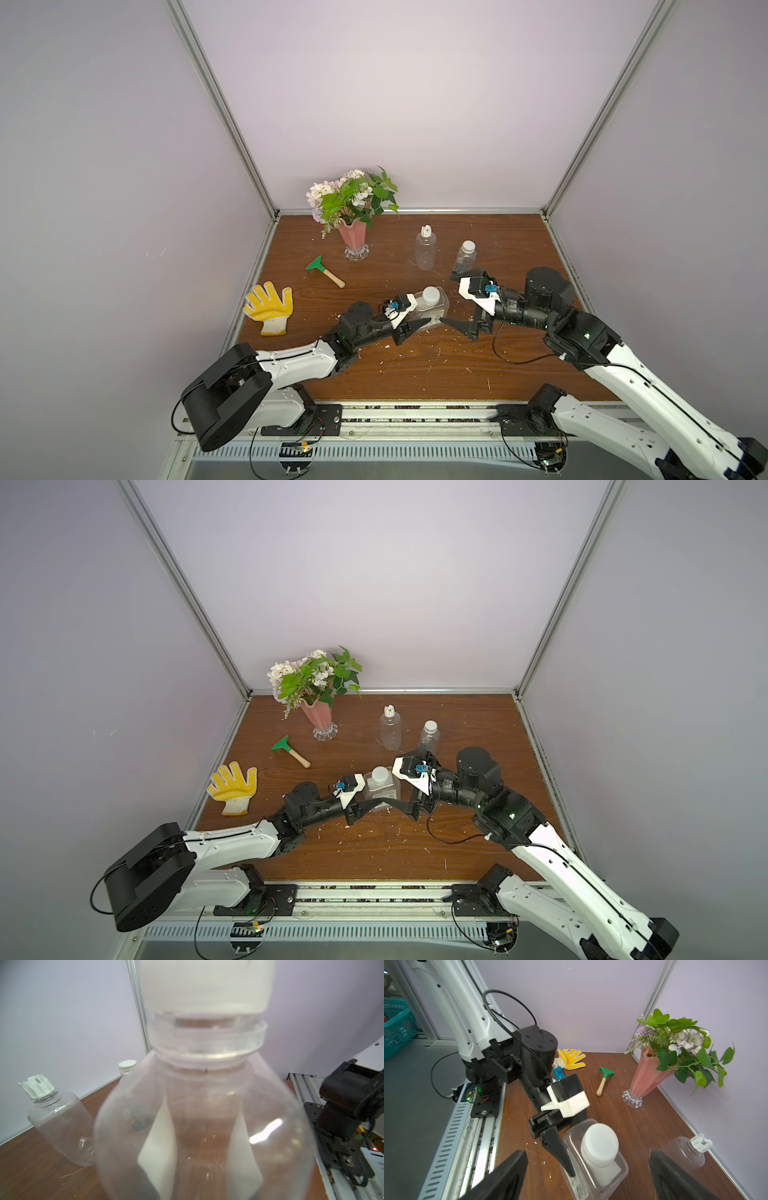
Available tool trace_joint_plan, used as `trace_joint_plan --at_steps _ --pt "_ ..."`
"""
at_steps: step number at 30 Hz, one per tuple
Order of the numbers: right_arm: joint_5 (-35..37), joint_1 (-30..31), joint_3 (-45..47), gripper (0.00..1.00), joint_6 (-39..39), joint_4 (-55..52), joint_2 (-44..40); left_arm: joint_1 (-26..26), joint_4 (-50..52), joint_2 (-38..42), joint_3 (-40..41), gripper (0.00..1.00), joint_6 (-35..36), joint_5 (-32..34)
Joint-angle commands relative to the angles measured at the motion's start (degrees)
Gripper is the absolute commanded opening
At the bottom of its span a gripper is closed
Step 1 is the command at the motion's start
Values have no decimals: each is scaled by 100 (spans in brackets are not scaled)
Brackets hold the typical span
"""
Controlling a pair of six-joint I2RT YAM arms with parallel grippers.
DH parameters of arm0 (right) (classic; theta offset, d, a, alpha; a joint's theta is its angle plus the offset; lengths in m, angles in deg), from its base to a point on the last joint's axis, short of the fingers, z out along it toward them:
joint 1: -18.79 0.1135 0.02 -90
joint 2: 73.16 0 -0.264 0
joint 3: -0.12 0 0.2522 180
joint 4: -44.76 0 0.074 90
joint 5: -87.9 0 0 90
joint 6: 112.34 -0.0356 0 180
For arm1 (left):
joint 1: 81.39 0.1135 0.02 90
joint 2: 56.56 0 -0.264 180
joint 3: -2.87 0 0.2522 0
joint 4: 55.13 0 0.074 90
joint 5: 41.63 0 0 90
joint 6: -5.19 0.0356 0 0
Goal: Screw on the bottle caps
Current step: Screw the bottle cap onto the plastic bottle.
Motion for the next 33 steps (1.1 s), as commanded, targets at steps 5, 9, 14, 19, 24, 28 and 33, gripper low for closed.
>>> trace_joint_plan --at_steps 5,9,14,19,24,28,33 --pt "-1271 -234 -562 99 837 -426 788 0 159 222 -102 42 87 -907" --pt "-1401 -262 -538 97 896 -349 1050 -1 286 290 -151 42 123 -1020" --pt "-1576 -278 -420 88 838 -244 1229 -5 284 338 -168 42 130 -1036" --pt "-1741 -287 -319 78 760 -174 1284 -5 305 343 -172 42 148 -1022" --pt "-1827 -284 -273 68 745 -197 1335 -1 301 352 -171 42 149 -972" --pt "-1824 -281 -247 64 729 -219 1400 -5 298 371 -171 42 158 -948" --pt "-1866 -286 -239 55 697 -235 1443 -4 287 370 -187 42 170 -915"
